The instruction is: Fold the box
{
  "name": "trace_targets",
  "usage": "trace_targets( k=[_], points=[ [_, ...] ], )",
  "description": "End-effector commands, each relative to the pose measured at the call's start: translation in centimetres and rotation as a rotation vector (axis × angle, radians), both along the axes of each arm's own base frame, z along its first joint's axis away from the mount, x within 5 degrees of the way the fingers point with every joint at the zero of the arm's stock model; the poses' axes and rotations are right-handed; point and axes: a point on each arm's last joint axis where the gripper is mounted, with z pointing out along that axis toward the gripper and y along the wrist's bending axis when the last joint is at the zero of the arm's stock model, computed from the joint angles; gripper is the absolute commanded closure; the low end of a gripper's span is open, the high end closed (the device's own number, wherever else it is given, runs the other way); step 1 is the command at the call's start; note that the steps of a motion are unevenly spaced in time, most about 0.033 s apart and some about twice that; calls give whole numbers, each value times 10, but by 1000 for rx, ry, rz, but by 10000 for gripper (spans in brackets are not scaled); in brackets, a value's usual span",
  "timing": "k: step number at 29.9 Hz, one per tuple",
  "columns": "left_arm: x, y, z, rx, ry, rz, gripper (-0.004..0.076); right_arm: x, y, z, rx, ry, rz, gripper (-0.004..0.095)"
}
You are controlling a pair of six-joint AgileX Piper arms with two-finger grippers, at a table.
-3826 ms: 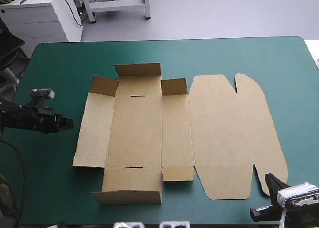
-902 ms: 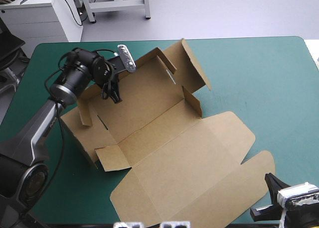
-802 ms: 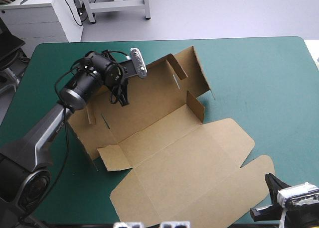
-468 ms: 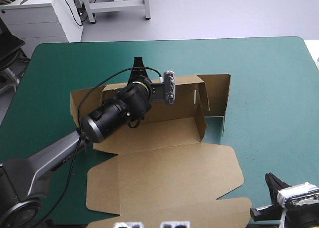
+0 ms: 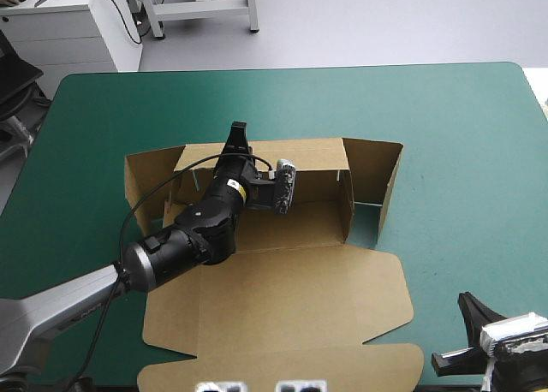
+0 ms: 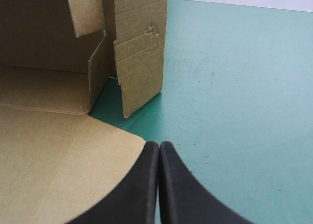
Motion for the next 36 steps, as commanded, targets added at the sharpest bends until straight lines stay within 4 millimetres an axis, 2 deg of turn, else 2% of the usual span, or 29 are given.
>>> trace_targets(
  k=[1, 5, 8, 13, 17, 23, 27, 32, 36],
  points=[
    [-3, 1, 23, -80, -131, -33, 732, -3, 0, 11, 11, -87, -5, 922],
    [-4, 0, 24, -80, -133, -53, 732, 9, -1, 14, 20, -33, -6, 922],
    [-4, -1, 24, -82, -133, -62, 732, 21, -2, 24, 29, -4, -11, 922],
    [-4, -2, 24, -91, -127, -64, 732, 44, -5, 63, 0, 1, -11, 922],
    [-3, -1, 26, -83, -132, -58, 731, 72, -7, 94, -12, 34, -6, 922],
    [-3, -3, 37, -127, -101, -38, 731, 124, -11, 130, -17, 91, 0, 922],
    [-5, -4, 38, -121, -44, -50, 731, 166, -13, 145, -20, 144, 18, 922],
    [-5, -4, 38, -131, -34, -45, 731, 214, -14, 149, -8, 206, 48, 922],
    [-5, -4, 37, -138, -24, -42, 731, 256, -16, 141, 1, 299, 66, 922]
  ],
)
